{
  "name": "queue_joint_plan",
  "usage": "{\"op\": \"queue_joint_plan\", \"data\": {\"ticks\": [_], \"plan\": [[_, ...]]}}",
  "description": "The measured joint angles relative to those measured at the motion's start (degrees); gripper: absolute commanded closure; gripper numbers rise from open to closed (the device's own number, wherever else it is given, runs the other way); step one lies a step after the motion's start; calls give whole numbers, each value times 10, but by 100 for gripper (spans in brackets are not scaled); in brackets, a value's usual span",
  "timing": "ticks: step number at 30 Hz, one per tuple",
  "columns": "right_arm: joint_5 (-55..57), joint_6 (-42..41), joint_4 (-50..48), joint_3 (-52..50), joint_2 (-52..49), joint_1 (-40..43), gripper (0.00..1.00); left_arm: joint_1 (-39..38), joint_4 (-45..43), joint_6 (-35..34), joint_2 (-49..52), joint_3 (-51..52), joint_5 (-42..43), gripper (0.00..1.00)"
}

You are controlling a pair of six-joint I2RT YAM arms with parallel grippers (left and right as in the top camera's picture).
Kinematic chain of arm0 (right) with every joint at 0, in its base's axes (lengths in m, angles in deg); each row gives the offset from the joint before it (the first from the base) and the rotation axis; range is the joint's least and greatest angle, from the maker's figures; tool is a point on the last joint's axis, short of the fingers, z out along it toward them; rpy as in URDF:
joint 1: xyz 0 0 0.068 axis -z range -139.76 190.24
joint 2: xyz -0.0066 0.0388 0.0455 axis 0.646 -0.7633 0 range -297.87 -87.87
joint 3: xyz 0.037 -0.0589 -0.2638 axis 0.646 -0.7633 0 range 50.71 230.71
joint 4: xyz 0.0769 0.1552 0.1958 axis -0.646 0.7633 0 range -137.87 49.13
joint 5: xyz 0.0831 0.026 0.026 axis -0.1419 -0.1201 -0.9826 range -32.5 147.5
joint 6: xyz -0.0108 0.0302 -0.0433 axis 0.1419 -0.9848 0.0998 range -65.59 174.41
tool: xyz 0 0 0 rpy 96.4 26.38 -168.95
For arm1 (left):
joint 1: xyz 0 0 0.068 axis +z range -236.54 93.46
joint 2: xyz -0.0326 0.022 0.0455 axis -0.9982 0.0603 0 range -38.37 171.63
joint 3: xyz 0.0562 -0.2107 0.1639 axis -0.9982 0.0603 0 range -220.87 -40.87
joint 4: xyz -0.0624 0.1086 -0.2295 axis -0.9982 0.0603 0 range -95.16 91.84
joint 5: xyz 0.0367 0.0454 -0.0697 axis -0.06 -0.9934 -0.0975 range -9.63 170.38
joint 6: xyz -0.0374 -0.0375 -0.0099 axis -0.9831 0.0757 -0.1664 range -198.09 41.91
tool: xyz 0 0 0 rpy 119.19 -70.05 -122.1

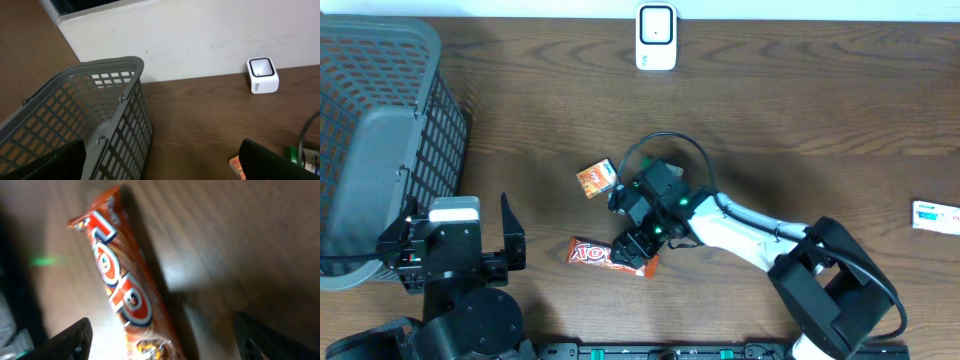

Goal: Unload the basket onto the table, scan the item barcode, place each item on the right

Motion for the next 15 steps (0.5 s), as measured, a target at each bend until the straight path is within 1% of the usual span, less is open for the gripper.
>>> {"op": "queue_joint_plan", "data": {"ticks": [5,15], "plan": [[66,41,-6,28,7,-42,10,0,0,0,0,0,0,2],[105,88,-57,30,1,-71,4,0,0,0,0,0,0,2]]}}
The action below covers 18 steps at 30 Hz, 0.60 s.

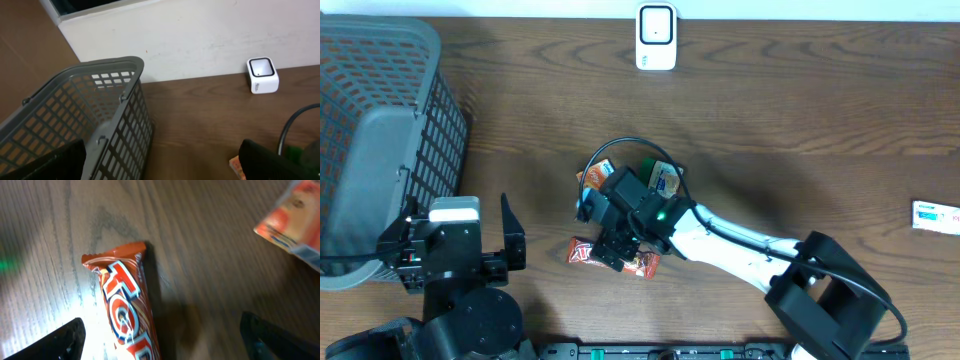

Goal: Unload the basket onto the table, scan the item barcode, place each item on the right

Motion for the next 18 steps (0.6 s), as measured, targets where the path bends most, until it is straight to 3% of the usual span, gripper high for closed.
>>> {"op": "queue_joint_plan", "data": {"ticks": [7,11,15,17,18], "plan": [[6,14,-17,4,-46,-28,7,0,0,0,0,0,0,2],[11,22,-21,24,-69,-41,14,0,0,0,0,0,0,2],[20,28,-25,53,-93,-54,34,0,0,0,0,0,0,2],[27,30,-23,66,-102,-61,50,0,0,0,0,0,0,2],[29,30,-20,71,-106,-65,63,0,0,0,0,0,0,2]]}}
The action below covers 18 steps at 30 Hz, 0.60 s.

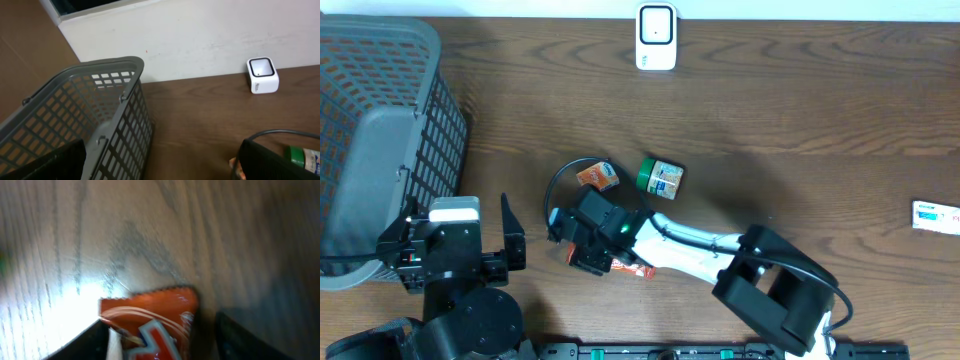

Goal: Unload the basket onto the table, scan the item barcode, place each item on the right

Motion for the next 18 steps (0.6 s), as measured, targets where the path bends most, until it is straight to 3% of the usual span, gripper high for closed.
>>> {"op": "queue_joint_plan", "data": {"ticks": [2,6,14,18], "plan": [[3,-1,9,8,-4,-5,82,0,0,0,0,0,0,2],[3,-7,34,24,-6,-6,99,0,0,0,0,0,0,2],[-15,-37,52,32,-5,7,99,0,0,0,0,0,0,2],[-76,-46,57,32,-5,38,99,0,0,0,0,0,0,2]]}}
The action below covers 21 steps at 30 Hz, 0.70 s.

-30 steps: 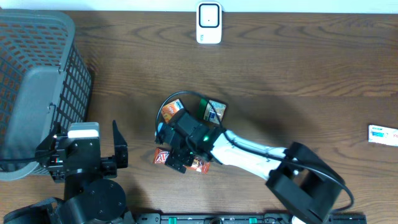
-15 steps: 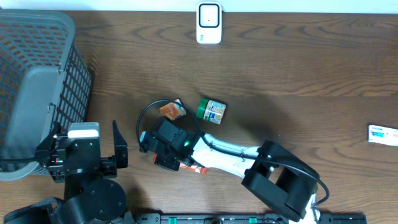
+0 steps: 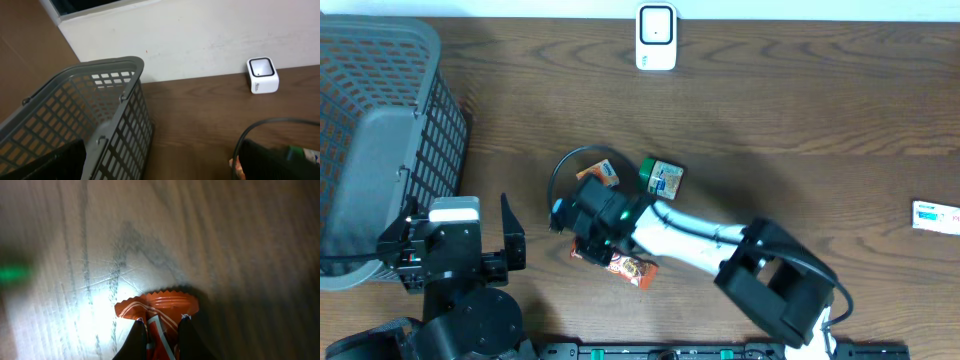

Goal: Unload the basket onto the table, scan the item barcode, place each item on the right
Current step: 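Lift the Top bar and raise it toward the back of the table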

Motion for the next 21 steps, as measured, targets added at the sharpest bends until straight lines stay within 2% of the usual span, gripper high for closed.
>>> {"op": "queue_joint_plan", "data": {"ticks": [11,15,21], "plan": [[-435,-10,-94,0,20,197,99,0,0,0,0,0,0,2],[-511,-6,-117,0,20,254,99,0,0,0,0,0,0,2],[-612,32,-178,0,20,296,99,0,0,0,0,0,0,2]]}}
